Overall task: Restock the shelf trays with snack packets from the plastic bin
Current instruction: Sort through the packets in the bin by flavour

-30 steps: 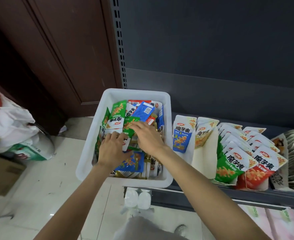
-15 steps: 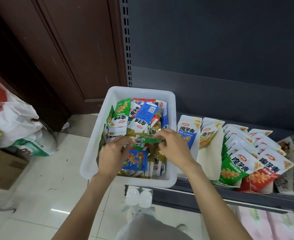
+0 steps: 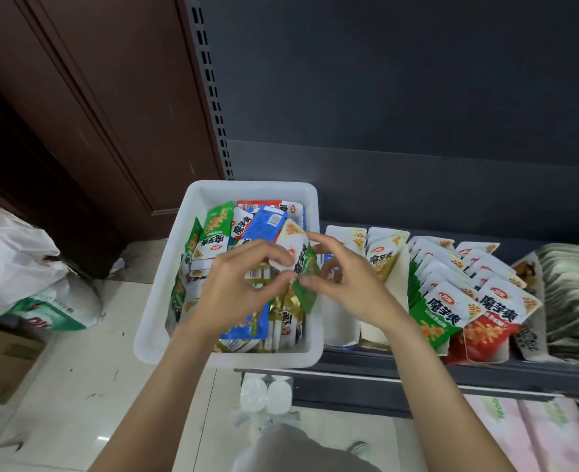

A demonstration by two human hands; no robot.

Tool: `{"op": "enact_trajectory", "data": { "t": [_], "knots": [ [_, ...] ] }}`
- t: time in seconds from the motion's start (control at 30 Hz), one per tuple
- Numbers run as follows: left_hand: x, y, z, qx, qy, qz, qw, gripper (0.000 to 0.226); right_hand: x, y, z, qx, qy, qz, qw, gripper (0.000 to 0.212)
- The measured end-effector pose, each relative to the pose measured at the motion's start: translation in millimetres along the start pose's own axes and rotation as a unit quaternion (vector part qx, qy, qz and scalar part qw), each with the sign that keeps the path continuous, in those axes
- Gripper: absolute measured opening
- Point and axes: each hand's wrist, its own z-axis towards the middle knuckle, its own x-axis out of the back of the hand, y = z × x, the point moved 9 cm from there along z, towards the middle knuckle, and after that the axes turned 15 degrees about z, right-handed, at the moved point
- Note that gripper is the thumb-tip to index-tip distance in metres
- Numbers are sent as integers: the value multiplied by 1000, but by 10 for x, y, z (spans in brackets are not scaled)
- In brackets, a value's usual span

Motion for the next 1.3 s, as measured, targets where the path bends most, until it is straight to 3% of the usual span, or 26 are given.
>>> {"op": "enact_trajectory", "data": {
  "t": [0.07, 0.2, 0.27, 0.37, 0.47, 0.53, 0.6, 0.73, 0.97, 1.07, 1.3],
  "knots": [
    [-87, 102, 120, 15, -10, -48, 999, 15, 140, 31, -83, -2, 40, 27, 999, 36],
    [-350, 271, 323, 127, -2, -183, 975, 44, 584, 25, -436, 39, 151, 42, 987, 9],
    [-606, 388, 402, 147, -27, -222, 963, 51, 901, 8, -738, 70, 247, 11, 967, 25],
    [-1159, 559, 419, 130, -125, -201, 963, 39, 1413, 130, -1268, 74, 401, 9, 913, 35],
    [-1685, 699, 319, 116, -199, -177, 957, 39, 1733, 428, -1643, 56, 478, 38, 876, 39],
    [-1933, 793, 271, 107, -228, -169, 953, 42, 1776, 626, -1720, 39, 482, 38, 874, 42],
    [-2103, 837, 238, 96, -236, -150, 955, 39, 1686, 737, -1675, 27, 458, 17, 888, 30],
    [-2238, 791, 207, 83, -196, -70, 975, 11, 1530, 876, -1580, -11, 439, -20, 898, 24],
    [-2263, 655, 152, 118, -187, -54, 974, 26, 1647, 839, -1753, -4, 507, 14, 862, 26],
    [-2031, 613, 139, 105, -131, -30, 985, 24, 1663, 651, -1781, 27, 506, -10, 862, 21],
    [-951, 259, -124, 116, 32, 74, 990, 28, 1112, 115, -1242, 106, 289, -105, 946, 15]
  ]
}}
